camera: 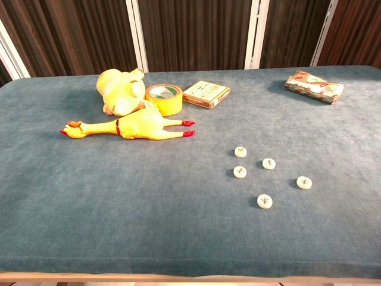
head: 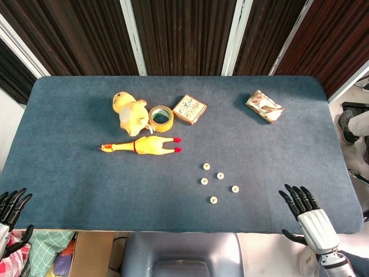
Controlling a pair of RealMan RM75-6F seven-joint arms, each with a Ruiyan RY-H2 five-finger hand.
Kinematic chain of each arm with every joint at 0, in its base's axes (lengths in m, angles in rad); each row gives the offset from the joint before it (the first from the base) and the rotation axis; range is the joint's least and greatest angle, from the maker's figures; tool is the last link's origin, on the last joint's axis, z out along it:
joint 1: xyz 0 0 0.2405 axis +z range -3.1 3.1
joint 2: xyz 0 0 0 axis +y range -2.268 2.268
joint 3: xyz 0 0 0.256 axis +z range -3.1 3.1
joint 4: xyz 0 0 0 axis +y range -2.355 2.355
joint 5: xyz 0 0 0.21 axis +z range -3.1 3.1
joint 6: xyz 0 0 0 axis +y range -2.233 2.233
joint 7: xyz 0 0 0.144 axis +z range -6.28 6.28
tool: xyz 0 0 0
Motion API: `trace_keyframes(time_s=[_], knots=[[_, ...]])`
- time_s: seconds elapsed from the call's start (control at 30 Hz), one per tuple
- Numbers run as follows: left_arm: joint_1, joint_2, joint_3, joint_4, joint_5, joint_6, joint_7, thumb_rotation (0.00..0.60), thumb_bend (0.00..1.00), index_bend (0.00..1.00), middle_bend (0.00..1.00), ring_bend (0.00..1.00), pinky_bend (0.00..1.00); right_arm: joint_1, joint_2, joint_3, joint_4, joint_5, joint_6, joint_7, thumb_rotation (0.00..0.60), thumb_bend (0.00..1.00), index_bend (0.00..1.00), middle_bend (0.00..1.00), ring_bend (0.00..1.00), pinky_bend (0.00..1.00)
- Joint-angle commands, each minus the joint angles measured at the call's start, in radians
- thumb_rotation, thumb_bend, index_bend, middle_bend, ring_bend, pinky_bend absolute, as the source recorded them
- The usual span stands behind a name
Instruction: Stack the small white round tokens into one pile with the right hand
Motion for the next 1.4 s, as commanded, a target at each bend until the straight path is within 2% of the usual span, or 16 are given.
trace_keyframes(time_s=[0.03,0.23,0.33,0.47,0.57,0.67,0.87,1.1,1.4], knots=[[-0.001,-0.001,0.0,-0.001,0.001,-0.001,0.002,0.6,0.44,0.0,0.0,0.0,0.07,0.002,0.001,0.002,0.001,0.005,-0.003,0.004,0.6,0.24,0.0,0.0,0.0,0.0],[-0.006,0.002,0.001,-0.006,0.004,-0.007,-0.008,0.6,0.44,0.0,0.0,0.0,0.07,0.046,-0.029,0.019,0.025,-0.034,-0.027,0.003,0.6,0.24,0.0,0.0,0.0,0.0],[-0.01,0.003,0.003,-0.007,0.008,-0.013,-0.006,0.6,0.44,0.0,0.0,0.0,0.07,0.124,-0.043,0.035,0.017,-0.071,-0.111,-0.008,0.6,0.24,0.04,0.0,0.0,0.0],[-0.011,0.003,0.006,-0.005,0.015,-0.011,-0.008,0.6,0.44,0.0,0.0,0.0,0.07,0.252,-0.077,0.071,-0.014,-0.089,-0.284,-0.082,0.6,0.24,0.2,0.0,0.0,0.0],[-0.012,0.004,0.008,-0.001,0.013,-0.014,-0.015,0.6,0.44,0.0,0.0,0.0,0.07,0.319,-0.123,0.1,-0.018,-0.063,-0.384,-0.113,0.6,0.3,0.34,0.0,0.0,0.0],[-0.012,0.01,0.007,0.002,0.005,-0.017,-0.031,0.6,0.44,0.0,0.0,0.0,0.07,0.38,-0.179,0.133,-0.004,-0.01,-0.478,-0.145,0.6,0.36,0.41,0.0,0.0,0.0],[-0.007,0.015,0.006,0.01,-0.005,-0.01,-0.056,0.6,0.44,0.0,0.0,0.0,0.07,0.459,-0.266,0.169,0.052,0.092,-0.609,-0.185,0.6,0.41,0.46,0.0,0.0,0.0],[-0.006,0.016,0.007,0.011,-0.006,-0.011,-0.055,0.6,0.44,0.0,0.0,0.0,0.07,0.496,-0.326,0.169,0.092,0.135,-0.631,-0.211,0.6,0.43,0.49,0.0,0.0,0.0],[-0.008,0.016,0.009,0.012,-0.003,-0.015,-0.056,0.6,0.44,0.0,0.0,0.0,0.07,0.512,-0.341,0.146,0.125,0.18,-0.643,-0.248,0.6,0.44,0.51,0.0,0.0,0.0]])
